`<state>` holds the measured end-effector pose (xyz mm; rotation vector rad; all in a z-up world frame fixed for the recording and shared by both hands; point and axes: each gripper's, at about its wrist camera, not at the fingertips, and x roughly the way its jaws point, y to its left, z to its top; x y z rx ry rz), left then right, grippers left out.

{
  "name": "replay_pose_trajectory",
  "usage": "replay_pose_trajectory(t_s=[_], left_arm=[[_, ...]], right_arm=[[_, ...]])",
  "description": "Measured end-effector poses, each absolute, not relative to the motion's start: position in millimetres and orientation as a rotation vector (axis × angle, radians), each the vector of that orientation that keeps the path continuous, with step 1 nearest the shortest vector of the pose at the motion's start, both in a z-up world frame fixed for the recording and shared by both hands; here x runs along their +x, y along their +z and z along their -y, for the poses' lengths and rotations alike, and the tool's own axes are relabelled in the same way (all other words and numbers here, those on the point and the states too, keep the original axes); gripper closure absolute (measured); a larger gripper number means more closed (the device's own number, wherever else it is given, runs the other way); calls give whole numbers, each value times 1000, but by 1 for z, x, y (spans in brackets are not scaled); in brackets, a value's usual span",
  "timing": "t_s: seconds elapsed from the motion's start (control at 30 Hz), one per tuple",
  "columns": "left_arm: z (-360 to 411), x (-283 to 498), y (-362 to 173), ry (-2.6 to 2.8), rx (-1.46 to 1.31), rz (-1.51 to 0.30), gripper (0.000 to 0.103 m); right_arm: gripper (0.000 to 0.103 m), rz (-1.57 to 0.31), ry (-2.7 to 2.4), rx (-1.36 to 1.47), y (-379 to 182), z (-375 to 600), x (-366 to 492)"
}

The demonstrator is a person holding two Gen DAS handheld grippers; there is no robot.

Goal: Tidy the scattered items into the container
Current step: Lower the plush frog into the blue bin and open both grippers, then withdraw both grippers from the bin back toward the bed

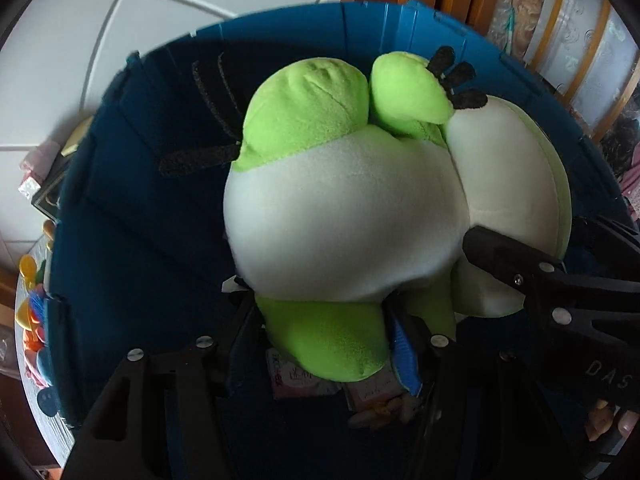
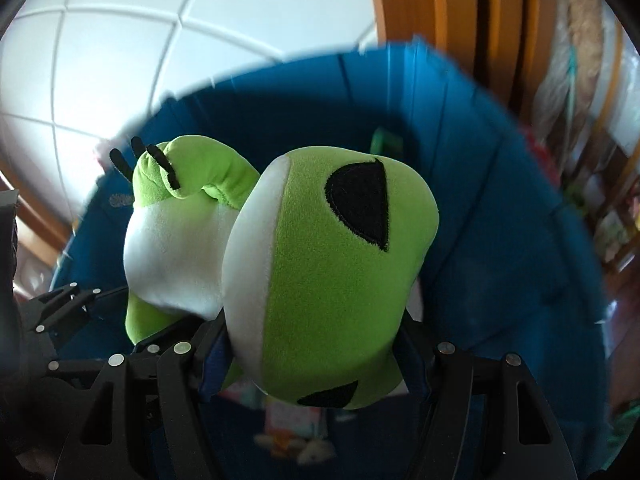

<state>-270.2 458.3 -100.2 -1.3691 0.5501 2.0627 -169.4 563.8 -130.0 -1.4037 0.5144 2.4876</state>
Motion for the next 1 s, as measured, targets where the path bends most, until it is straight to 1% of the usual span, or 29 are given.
replay_pose_trajectory(t_s=[0.07,0.17,0.27,0.4,0.5,0.6,0.63,0.67,0.7,0.73,0.77,0.87,0.9,1.0], left_arm=[[-458,-276,-113,2034,-1427,-545,45],[-457,-281,-123,2010,-1488,-516,45],[-458,-280,-124,2021,-1484,-535,41],[-456,-274,-118,2041,-1432,-563,41],[-454,-269,-110,2035,-1407,-551,41],[-449,-259,-97,2035,-1371,-524,41],[-446,-256,-93,2035,-1358,-515,39],[-442,-254,-90,2038,-1341,-505,34],[-440,-259,-82,2044,-1322,-494,32],[-436,-259,-75,2052,-1300,-483,29],[-430,-251,-68,2057,-1278,-471,29],[-418,-237,-56,2080,-1218,-432,28],[-412,-231,-50,2092,-1194,-417,28],[-391,-213,-35,2138,-1105,-358,25]], right_arm=[[33,-504,2463,-1465,-141,-564,-174],[29,-556,2390,-1462,-152,-566,-176],[26,-589,2377,-1465,-155,-570,-171],[26,-587,2393,-1436,-148,-571,-164],[22,-546,2393,-1409,-138,-567,-153],[22,-521,2405,-1380,-125,-560,-142],[21,-516,2410,-1371,-120,-560,-139],[21,-505,2417,-1360,-115,-560,-135],[21,-493,2428,-1345,-109,-557,-130],[19,-485,2439,-1330,-103,-555,-128],[17,-479,2453,-1312,-97,-553,-124],[6,-443,2513,-1247,-80,-538,-107],[0,-430,2531,-1217,-74,-533,-99],[0,-417,2585,-1107,-61,-522,-72]])
